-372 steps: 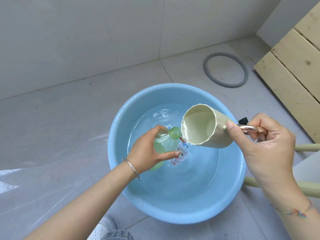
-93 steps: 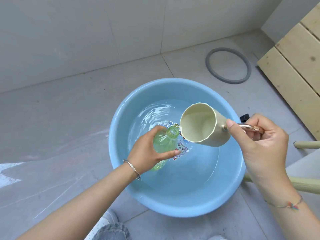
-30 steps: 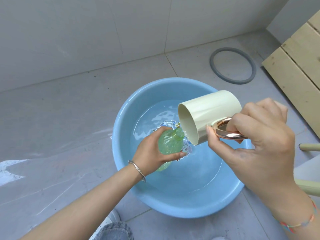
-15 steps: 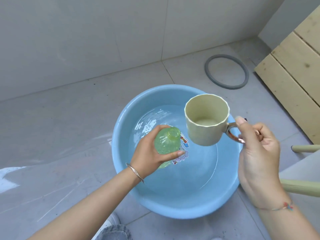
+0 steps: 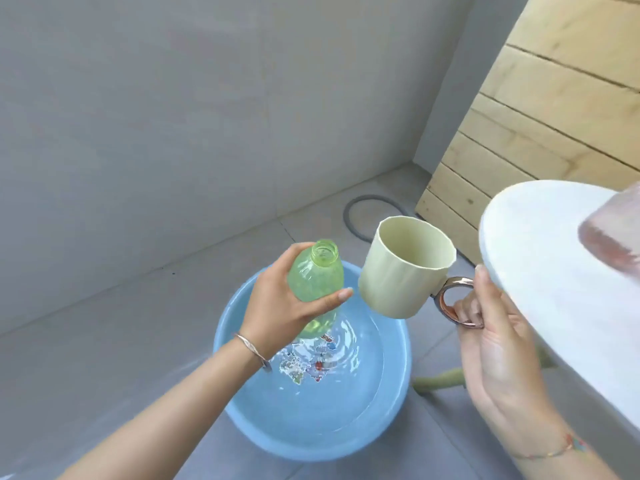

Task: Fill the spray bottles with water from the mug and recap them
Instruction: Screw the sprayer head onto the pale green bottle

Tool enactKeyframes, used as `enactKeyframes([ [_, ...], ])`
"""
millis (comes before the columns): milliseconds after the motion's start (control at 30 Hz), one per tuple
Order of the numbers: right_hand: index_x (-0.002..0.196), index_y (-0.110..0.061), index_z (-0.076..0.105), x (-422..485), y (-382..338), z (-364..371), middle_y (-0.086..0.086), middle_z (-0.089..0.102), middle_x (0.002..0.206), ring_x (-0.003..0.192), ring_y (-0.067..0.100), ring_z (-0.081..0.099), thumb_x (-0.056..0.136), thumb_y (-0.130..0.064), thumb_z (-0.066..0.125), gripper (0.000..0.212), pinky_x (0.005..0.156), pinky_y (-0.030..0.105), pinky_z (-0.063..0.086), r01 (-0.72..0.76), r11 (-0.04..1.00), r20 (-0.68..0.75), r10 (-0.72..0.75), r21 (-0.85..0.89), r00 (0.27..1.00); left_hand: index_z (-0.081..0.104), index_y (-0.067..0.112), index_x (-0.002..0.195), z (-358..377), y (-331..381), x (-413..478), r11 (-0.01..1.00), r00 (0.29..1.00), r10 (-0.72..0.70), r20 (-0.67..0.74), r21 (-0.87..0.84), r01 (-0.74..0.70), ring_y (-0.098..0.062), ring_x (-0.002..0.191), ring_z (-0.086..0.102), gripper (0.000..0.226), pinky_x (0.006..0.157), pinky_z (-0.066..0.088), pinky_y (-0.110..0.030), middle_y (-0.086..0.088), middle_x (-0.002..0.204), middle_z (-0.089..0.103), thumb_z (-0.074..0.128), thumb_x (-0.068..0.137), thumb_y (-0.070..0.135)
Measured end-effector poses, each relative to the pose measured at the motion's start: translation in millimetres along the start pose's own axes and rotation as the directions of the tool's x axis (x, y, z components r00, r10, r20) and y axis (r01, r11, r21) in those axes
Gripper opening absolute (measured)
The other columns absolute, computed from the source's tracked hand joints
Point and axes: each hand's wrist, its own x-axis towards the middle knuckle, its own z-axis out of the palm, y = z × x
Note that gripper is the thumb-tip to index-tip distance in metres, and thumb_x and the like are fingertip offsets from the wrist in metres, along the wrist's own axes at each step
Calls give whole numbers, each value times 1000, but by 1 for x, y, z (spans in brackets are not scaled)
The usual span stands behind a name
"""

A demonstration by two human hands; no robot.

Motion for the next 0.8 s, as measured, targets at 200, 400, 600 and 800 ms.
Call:
enactKeyframes([
  [200, 61, -20, 40, 15, -77, -41, -9, 34, 52, 52, 8, 33, 69, -49, 67, 40, 78, 31, 34, 94, 996, -22, -93, 13, 995, 57, 41, 102, 5, 79, 9, 994, 994, 108, 20, 1, -109, -6, 92, 64, 56, 89, 51, -31, 18, 92, 68, 73, 55, 68],
  [400, 66, -24, 48, 36, -102, -89, -16, 41, 48, 50, 1, 38, 82, -40, 67, 30, 65, 20, 31, 149, 985, -201, -163, -83, 966, 50, 51, 94, 31, 140, 6, 989, 989, 145, 37, -33, -144, 9, 93, 58, 51, 78, 40, -4, 27, 91, 63, 75, 53, 71],
  [600, 63, -21, 45, 47, -100, -133, -16, 45, 47, 63, 8, 38, 93, -29, 59, 34, 67, 21, 29, 115, 986, -328, -149, -120, 933, 49, 53, 92, 63, 188, -3, 981, 975, 190, 111, -46, -186, 19, 91, 55, 48, 77, 37, 0, 42, 91, 59, 77, 55, 65],
  [800, 76, -16, 60, 42, -105, -150, -4, 62, 77, 74, 5, 54, 94, -21, 58, 18, 76, 16, 40, 8, 991, -244, -41, -134, 969, 56, 43, 104, 93, 207, -17, 969, 954, 248, 169, -50, -243, 4, 98, 60, 58, 84, 42, -9, 25, 98, 66, 73, 56, 70],
])
